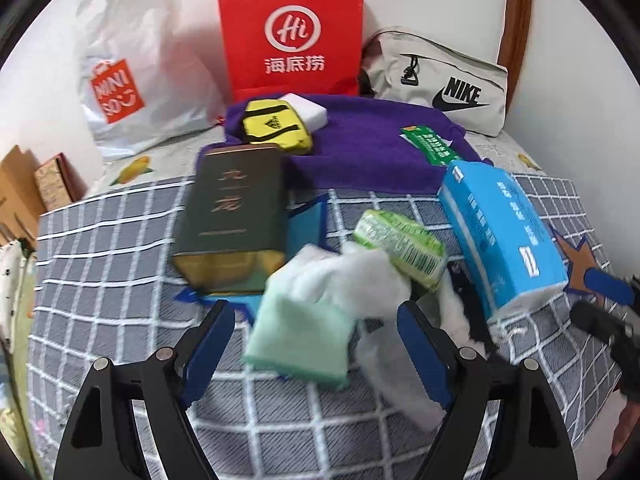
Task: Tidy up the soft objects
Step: 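Move the left tool to the white glove and green cloth and close on them, then lift the white glove and green cloth with the left tool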
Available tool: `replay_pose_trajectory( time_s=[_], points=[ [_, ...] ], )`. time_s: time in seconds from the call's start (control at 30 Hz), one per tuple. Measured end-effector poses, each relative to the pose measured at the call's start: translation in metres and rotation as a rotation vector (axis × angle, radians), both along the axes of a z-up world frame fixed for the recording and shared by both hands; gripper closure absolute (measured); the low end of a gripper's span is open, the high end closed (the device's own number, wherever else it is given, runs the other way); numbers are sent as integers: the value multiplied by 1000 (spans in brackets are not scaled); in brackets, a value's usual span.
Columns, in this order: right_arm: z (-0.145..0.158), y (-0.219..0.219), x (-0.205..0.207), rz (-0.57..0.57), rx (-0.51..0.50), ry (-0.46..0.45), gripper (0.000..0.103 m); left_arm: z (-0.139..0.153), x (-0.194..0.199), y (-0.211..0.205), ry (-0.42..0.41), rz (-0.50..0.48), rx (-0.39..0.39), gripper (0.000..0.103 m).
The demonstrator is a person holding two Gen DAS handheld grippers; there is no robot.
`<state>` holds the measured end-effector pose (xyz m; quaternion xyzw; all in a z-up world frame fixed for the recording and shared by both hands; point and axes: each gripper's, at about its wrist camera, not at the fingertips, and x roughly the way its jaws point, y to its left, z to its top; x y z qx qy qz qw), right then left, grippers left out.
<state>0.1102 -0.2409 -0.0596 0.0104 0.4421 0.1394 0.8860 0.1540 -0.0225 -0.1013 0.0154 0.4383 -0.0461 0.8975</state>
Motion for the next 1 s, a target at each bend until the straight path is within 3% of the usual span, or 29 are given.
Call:
replay_pose_trajectory(
  time_s=[0.1,0.3,0.37,0.4,0.53,0.77,1.0],
  points=[
    [-3,1,1,4,-9,7,42,-8,13,-6,6,-1,-37,16],
    [-15,4,5,16,-22,42,42,-30,32,-12,65,18,-23,16],
    [-18,4,5,22,-23,52,42,-34,34,-10,78,15,-45,28],
    [-19,4,5,24,-24,55,42,-36,35,-8,82,13,-53,44],
    [-24,6,6,29,-17,70,42,-38,34,-1,97,-13,-72,76],
    [-27,17,8,47,10,82,42,-25,19,7,86,-47,-60,81],
    [-26,34,3,104,8,75,42,-8,-3,33,62,13,-83,81]
  ],
)
